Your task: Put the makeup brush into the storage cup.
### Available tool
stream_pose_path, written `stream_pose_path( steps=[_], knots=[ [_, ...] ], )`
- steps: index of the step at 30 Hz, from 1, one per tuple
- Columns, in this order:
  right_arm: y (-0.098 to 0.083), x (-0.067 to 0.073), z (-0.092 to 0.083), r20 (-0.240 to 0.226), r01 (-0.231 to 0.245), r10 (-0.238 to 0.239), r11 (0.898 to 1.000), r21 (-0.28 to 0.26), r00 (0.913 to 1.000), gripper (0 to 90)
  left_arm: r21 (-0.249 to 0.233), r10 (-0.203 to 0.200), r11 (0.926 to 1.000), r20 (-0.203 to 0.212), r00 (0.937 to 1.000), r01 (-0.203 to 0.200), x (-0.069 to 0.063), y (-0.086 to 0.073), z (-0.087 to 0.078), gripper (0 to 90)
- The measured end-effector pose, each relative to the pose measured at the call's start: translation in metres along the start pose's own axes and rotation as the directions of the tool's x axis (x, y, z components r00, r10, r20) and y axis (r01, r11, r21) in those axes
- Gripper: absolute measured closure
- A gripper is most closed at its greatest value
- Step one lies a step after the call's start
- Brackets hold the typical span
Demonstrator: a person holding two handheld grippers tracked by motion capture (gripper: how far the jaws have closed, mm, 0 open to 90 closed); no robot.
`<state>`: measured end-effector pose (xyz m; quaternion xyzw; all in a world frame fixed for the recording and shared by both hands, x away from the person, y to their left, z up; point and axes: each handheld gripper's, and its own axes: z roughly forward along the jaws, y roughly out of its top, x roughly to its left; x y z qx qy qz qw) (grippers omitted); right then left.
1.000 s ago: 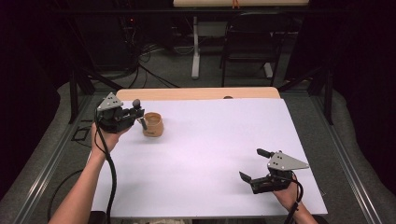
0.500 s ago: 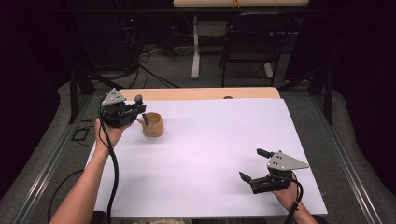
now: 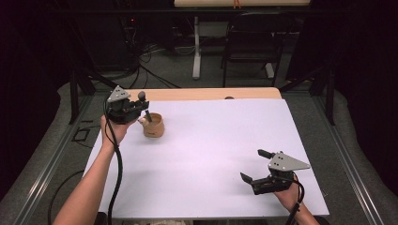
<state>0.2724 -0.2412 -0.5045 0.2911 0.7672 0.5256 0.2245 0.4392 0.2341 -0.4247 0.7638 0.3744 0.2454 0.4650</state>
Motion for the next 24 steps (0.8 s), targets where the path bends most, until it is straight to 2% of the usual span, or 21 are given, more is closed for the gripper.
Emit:
stream_pose_path(
  steps=[9,24],
  knots=[
    [0.0,0.0,0.0,0.0,-0.001,0.001,1.0,0.0,1.0,0.0,-0.005,-0.02,0.9998,-0.025,0.9995,0.02,0.003,-0.004,0.012,77.4],
    [0.0,0.0,0.0,0.0,-0.001,0.001,1.0,0.008,1.0,0.0,0.01,-0.052,0.9986,-0.035,0.998,0.053,0.007,-0.01,0.024,77.0]
  ],
)
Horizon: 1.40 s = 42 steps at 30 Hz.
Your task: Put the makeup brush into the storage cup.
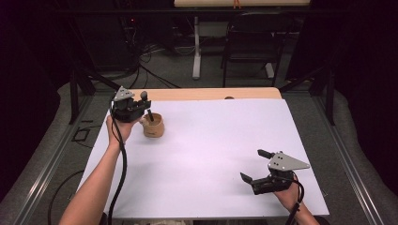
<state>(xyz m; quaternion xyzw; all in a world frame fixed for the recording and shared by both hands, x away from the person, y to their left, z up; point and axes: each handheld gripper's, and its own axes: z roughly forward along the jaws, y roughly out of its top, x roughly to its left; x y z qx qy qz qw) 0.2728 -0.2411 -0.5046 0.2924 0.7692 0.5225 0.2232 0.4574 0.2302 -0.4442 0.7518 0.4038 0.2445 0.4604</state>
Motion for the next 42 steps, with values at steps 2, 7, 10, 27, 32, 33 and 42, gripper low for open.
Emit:
stream_pose_path(
  steps=[2,7,10,27,32,33,42],
  knots=[
    [0.0,0.0,0.0,-0.001,-0.003,0.003,1.0,0.001,1.0,0.0,0.005,0.003,1.0,-0.001,1.0,-0.003,0.0,0.0,0.001,77.0],
    [0.0,0.0,0.0,0.0,-0.003,0.003,1.0,0.0,1.0,0.0,0.021,-0.009,0.9997,0.011,0.9999,0.009,0.001,0.0,0.001,69.5],
    [0.0,0.0,0.0,0.0,-0.001,0.001,1.0,0.0,1.0,0.0,0.039,-0.02,0.999,0.009,0.9998,0.019,0.0,-0.001,0.001,32.6],
    [0.001,0.0,-0.001,-0.001,-0.002,0.002,1.0,-0.009,1.0,0.1,0.019,0.05,0.9986,-0.002,0.9988,-0.05,-0.017,-0.004,-0.036,0.0],
    [0.001,0.0,-0.001,-0.008,-0.018,0.018,1.0,-0.014,0.9998,0.1,0.004,0.059,0.9982,0.005,0.9982,-0.059,-0.02,-0.01,-0.048,0.0],
    [0.001,0.0,-0.001,-0.009,-0.018,0.018,1.0,-0.015,0.9998,0.1,0.002,0.063,0.998,0.006,0.998,-0.063,-0.02,-0.011,-0.051,0.0],
    [0.001,-0.001,-0.002,-0.018,-0.028,0.028,0.999,-0.017,0.9995,0.0,-0.028,0.053,0.9982,0.018,0.9984,-0.053,-0.026,-0.025,-0.066,0.0]
  ],
)
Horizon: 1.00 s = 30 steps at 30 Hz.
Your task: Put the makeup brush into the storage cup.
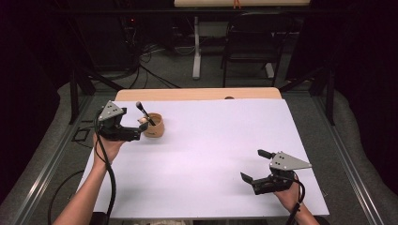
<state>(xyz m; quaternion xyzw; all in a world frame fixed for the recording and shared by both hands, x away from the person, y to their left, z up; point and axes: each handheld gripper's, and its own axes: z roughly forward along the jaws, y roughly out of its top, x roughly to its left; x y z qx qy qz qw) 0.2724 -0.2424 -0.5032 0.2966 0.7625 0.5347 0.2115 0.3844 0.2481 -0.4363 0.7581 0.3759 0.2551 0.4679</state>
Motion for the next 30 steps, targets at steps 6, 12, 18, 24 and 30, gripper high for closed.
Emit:
stream_pose_path(
  steps=[6,12,18,24,30],
  knots=[
    [0.0,0.0,0.0,-0.006,-0.002,0.002,1.0,0.001,1.0,0.0,-0.02,-0.004,0.9998,0.007,1.0,0.004,-0.008,-0.009,-0.008,0.0],
    [0.0,0.001,0.0,-0.007,-0.004,0.004,1.0,0.004,1.0,0.0,-0.034,-0.004,0.9994,0.031,0.9995,0.005,-0.017,-0.018,-0.014,0.0],
    [0.0,0.001,0.0,-0.007,-0.007,0.007,1.0,0.003,1.0,0.0,-0.031,0.004,0.9995,0.059,0.9983,-0.003,-0.025,-0.029,-0.019,0.0],
    [0.0,0.001,0.0,-0.009,-0.006,0.006,1.0,0.002,0.9999,0.0,-0.036,-0.003,0.9993,0.077,0.9971,0.006,-0.031,-0.038,-0.026,0.0],
    [0.0,0.001,0.0,-0.011,0.0,0.0,1.0,0.007,0.9999,0.0,-0.052,-0.001,0.9987,0.087,0.9962,0.005,-0.037,-0.048,-0.033,0.0]
  ],
)
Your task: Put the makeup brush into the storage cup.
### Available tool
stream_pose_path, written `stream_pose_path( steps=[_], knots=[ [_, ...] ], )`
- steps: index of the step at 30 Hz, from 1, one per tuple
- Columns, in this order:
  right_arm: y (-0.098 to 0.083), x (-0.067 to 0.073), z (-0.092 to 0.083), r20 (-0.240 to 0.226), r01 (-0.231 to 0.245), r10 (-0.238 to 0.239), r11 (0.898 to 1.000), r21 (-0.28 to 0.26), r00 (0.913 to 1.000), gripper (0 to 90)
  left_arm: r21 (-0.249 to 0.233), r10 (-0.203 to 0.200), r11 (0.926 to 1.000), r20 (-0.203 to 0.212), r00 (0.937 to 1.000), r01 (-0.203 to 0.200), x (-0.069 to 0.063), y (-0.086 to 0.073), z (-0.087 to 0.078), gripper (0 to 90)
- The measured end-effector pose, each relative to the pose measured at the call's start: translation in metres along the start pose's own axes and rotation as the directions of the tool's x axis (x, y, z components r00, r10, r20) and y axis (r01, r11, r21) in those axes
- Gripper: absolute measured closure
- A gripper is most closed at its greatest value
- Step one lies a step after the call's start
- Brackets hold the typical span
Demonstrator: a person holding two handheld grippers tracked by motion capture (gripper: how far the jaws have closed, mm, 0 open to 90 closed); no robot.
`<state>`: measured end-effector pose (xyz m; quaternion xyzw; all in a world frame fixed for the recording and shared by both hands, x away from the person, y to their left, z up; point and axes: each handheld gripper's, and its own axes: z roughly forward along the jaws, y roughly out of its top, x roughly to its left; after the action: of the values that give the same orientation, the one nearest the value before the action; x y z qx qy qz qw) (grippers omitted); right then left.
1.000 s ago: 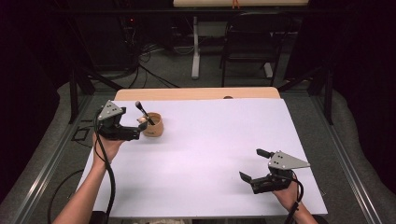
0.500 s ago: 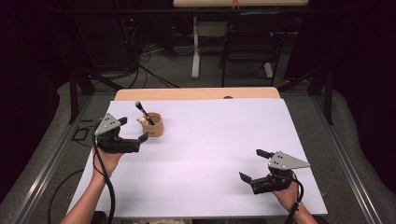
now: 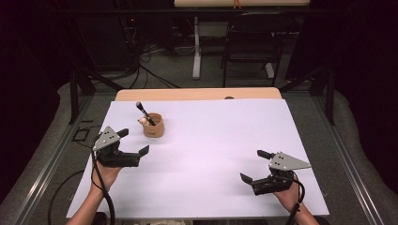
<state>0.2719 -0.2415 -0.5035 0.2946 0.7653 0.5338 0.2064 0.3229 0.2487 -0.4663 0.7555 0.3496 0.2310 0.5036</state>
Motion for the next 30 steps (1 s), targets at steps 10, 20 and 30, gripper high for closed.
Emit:
stream_pose_path(
  steps=[10,20,30],
  knots=[
    [0.0,0.0,0.0,-0.003,0.003,-0.003,1.0,-0.002,1.0,0.0,-0.022,0.023,0.9995,0.038,0.999,-0.022,-0.01,-0.016,-0.007,0.0],
    [0.0,0.001,0.0,-0.003,0.005,-0.005,1.0,-0.002,1.0,0.0,-0.009,0.033,0.9994,0.086,0.9958,-0.032,-0.019,-0.034,-0.008,0.0],
    [0.0,0.001,0.0,-0.004,0.007,-0.007,1.0,0.001,1.0,0.0,-0.006,0.052,0.9986,0.127,0.9906,-0.052,-0.024,-0.044,-0.01,0.0]
  ],
)
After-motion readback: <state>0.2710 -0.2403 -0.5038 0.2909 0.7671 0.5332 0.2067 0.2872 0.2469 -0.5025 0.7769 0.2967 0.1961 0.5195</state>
